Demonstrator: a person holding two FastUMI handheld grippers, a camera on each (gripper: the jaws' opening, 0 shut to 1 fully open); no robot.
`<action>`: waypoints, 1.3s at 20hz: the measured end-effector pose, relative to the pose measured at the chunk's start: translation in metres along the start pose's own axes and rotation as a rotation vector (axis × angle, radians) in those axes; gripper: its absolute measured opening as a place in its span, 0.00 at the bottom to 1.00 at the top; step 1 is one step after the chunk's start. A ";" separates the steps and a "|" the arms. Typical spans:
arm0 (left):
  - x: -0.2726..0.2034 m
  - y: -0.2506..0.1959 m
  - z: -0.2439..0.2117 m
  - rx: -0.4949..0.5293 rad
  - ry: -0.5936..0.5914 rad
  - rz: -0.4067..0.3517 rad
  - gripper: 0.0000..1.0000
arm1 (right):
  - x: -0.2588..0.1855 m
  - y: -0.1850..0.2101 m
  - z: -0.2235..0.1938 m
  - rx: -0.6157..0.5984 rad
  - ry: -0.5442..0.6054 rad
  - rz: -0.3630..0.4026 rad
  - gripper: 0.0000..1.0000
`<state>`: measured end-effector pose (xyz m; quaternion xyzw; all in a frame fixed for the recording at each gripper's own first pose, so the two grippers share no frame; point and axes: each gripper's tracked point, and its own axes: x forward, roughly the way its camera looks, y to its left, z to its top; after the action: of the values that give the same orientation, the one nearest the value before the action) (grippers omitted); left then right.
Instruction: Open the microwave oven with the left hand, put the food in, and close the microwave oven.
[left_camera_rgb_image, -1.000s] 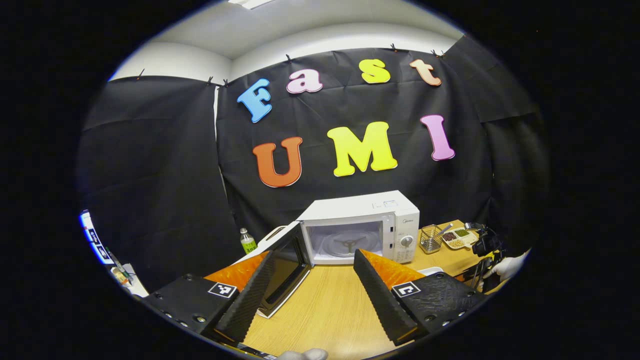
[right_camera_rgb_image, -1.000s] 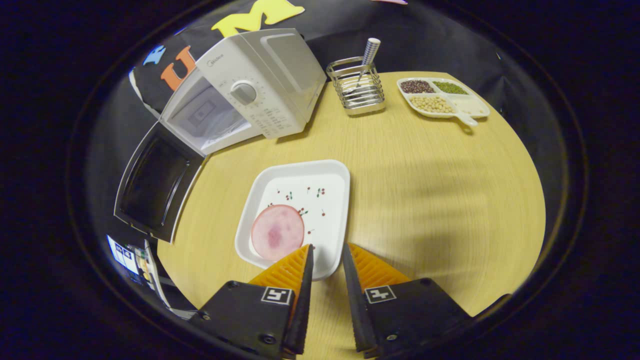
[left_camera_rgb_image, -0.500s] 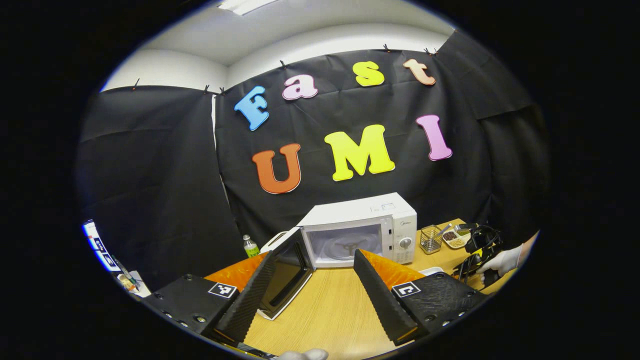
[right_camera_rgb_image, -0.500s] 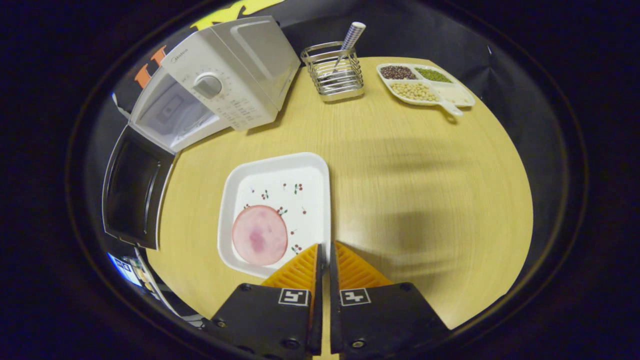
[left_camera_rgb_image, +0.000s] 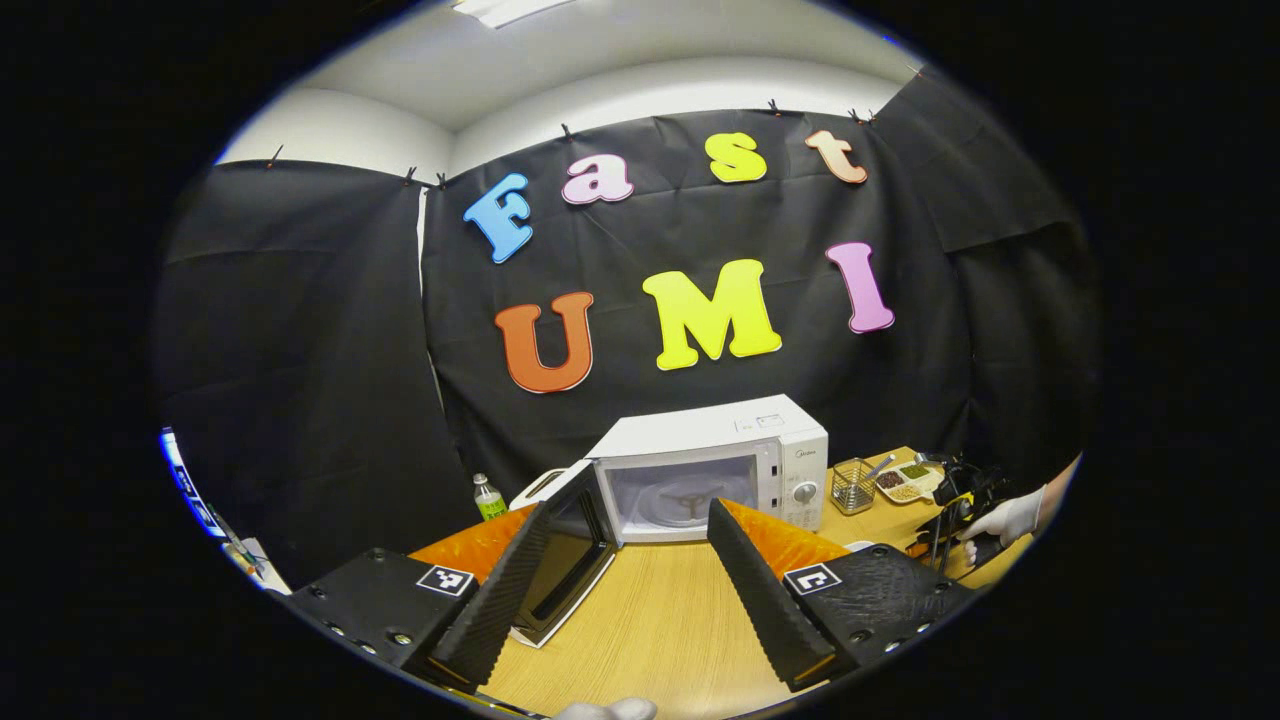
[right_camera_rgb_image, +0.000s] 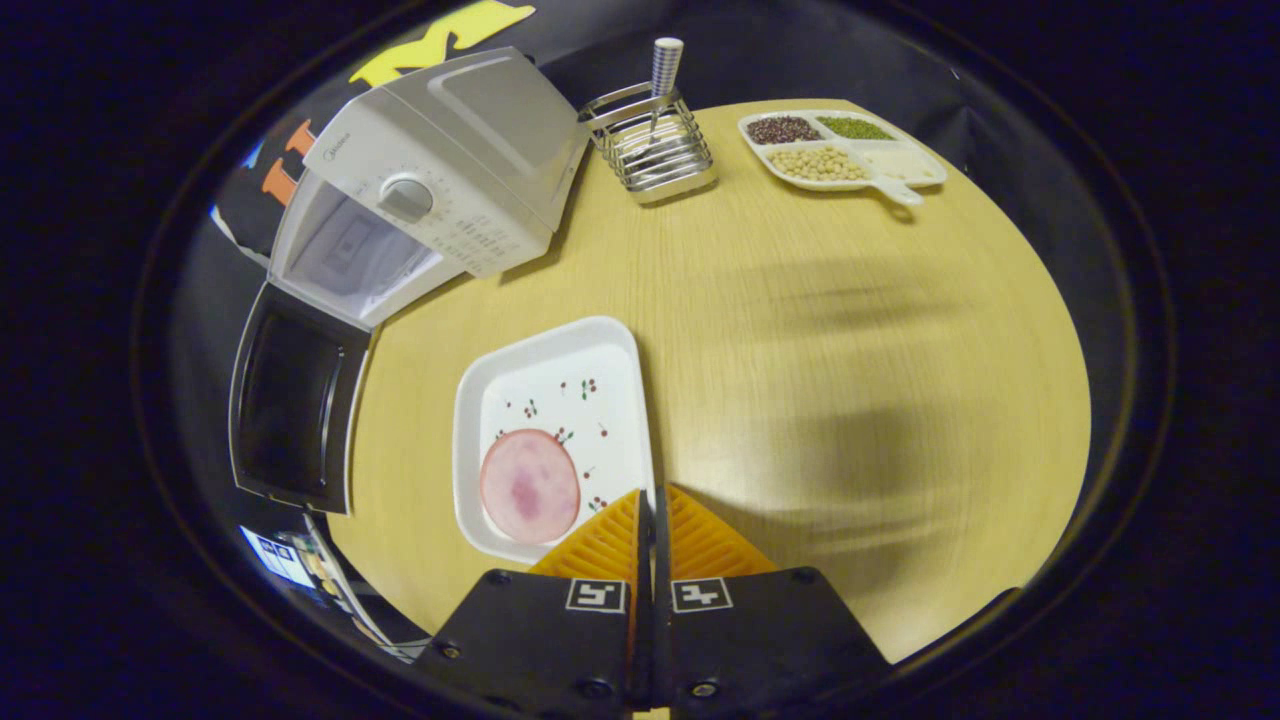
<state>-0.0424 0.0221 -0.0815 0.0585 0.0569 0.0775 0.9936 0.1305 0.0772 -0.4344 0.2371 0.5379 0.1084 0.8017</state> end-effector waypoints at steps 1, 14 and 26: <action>0.002 0.004 -0.002 -0.007 -0.001 -0.005 0.96 | -0.001 0.001 -0.002 0.039 -0.002 0.009 0.04; 0.020 0.038 -0.008 -0.024 0.016 -0.142 0.97 | -0.039 0.112 -0.008 0.210 -0.190 0.205 0.04; 0.044 0.055 -0.025 0.003 0.056 -0.195 0.97 | -0.009 0.293 0.035 0.418 -0.399 0.387 0.03</action>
<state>-0.0107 0.0857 -0.1037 0.0521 0.0905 -0.0182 0.9944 0.1827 0.3173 -0.2706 0.5100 0.3263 0.0974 0.7899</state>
